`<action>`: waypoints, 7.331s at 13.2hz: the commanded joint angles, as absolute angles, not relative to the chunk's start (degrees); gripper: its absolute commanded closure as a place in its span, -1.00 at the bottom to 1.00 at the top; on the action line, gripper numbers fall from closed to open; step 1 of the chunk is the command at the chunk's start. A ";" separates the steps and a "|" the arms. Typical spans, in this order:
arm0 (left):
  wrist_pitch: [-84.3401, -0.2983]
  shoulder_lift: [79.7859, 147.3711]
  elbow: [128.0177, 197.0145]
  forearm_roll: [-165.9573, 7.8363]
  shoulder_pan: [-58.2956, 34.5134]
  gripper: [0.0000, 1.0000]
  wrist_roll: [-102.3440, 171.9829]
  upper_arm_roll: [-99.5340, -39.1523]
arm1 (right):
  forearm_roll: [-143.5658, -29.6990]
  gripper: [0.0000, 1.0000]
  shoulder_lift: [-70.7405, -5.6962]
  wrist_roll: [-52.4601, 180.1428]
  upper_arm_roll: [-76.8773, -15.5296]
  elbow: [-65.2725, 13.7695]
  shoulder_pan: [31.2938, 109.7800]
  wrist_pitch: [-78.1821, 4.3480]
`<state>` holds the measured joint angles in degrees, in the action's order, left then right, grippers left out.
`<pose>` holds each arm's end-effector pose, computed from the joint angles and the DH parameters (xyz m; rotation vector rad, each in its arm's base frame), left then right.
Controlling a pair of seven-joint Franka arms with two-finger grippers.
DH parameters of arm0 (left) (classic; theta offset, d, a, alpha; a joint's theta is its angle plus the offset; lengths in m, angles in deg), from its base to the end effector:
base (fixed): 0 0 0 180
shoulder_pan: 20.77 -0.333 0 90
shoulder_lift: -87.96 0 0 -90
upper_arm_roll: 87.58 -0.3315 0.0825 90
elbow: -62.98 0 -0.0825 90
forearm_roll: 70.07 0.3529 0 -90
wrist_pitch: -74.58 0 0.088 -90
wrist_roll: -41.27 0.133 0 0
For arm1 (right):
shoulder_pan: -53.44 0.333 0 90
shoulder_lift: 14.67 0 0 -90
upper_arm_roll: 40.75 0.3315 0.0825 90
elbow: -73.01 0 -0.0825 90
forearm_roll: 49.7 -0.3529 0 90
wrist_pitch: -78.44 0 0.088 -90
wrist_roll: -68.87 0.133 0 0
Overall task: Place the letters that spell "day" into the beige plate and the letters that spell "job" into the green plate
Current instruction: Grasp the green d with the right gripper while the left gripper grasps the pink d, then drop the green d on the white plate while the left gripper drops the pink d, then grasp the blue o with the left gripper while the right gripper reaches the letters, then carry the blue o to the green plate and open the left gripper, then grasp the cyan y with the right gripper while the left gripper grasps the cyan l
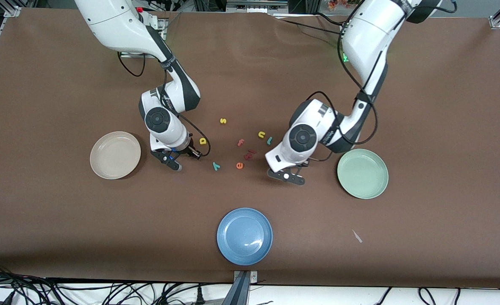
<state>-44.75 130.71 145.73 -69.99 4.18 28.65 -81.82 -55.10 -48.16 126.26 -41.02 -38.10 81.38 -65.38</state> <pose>0.6031 -0.3438 0.2429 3.0773 -0.4548 -0.1901 0.5395 0.2838 0.1899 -2.9748 0.9111 0.0707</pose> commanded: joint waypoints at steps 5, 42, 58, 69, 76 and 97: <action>-38.45 128.12 147.53 -69.36 -9.15 1.00 50.31 -81.87 | -55.76 0.96 -46.93 123.90 -40.93 -33.36 81.21 -56.52; -54.88 129.88 158.43 -71.12 7.53 -0.19 7.78 -80.90 | -56.11 -1.00 -41.37 86.79 -44.37 -33.09 81.39 -52.34; -52.44 128.74 159.13 -66.82 6.66 1.00 7.70 -81.25 | -50.58 -1.00 -56.76 72.48 -42.60 -17.43 87.54 -53.57; -38.97 123.99 158.17 -54.07 -3.53 1.00 22.63 -81.43 | -49.61 -1.00 -59.31 70.02 -42.69 -17.43 88.59 -58.49; -39.59 124.69 158.16 -54.77 -10.83 1.00 35.55 -81.16 | -49.17 -0.50 -60.46 69.93 -42.69 -17.43 88.68 -61.83; -50.82 126.10 157.29 -65.67 -0.92 -0.99 0.60 -69.21 | -54.01 0.98 -52.30 74.41 -46.80 -17.87 88.86 -48.24</action>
